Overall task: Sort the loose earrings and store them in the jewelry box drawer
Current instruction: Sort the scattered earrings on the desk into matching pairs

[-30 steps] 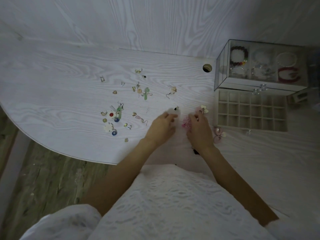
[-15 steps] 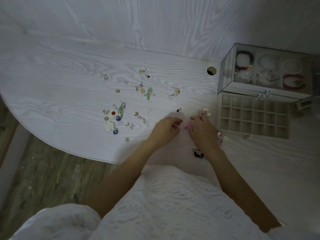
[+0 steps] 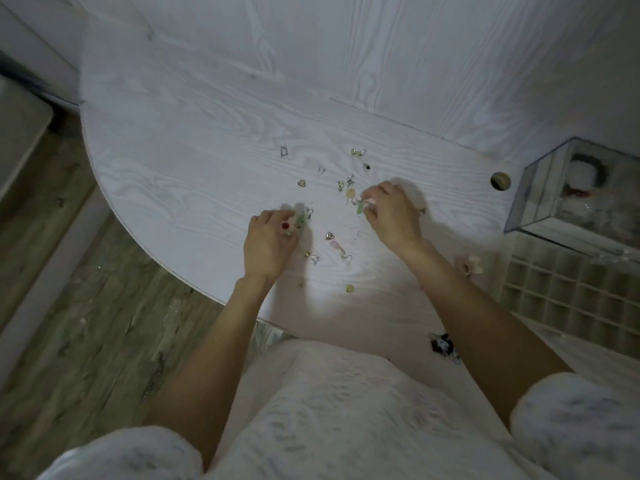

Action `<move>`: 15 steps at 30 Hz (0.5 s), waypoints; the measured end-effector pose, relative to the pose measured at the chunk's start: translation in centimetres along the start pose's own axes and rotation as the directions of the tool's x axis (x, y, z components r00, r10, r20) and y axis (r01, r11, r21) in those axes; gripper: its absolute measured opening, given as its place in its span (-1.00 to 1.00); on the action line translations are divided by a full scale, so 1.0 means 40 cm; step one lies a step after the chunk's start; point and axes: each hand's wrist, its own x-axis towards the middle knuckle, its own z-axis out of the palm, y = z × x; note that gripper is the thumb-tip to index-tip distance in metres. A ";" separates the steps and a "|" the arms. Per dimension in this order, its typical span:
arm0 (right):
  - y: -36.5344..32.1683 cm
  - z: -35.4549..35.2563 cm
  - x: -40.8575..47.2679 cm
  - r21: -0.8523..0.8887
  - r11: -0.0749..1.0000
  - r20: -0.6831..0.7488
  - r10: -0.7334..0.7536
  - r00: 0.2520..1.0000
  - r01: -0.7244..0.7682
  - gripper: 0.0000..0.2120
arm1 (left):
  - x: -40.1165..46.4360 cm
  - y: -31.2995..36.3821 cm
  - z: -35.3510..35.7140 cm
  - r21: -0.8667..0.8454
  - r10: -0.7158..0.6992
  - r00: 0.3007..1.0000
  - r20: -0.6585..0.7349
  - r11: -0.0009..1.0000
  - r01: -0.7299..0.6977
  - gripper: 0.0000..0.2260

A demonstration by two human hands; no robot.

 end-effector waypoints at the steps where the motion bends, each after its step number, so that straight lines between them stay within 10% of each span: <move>1: -0.005 0.009 0.011 -0.006 1.000 0.015 0.006 1.000 -0.006 -0.83 | 0.003 0.007 -0.003 0.000 0.036 0.999 0.020 0.999 -0.036 -0.72; 7: -0.015 0.020 -0.025 0.088 0.996 0.000 0.019 1.000 -0.019 -0.83 | -0.009 0.078 0.039 0.080 0.412 0.885 0.215 0.896 -0.437 -0.77; 15: 0.029 0.003 -0.174 0.212 0.970 -0.114 0.148 0.982 -0.122 -0.85 | -0.005 0.100 0.073 0.199 0.396 0.894 0.209 0.878 -0.435 -0.98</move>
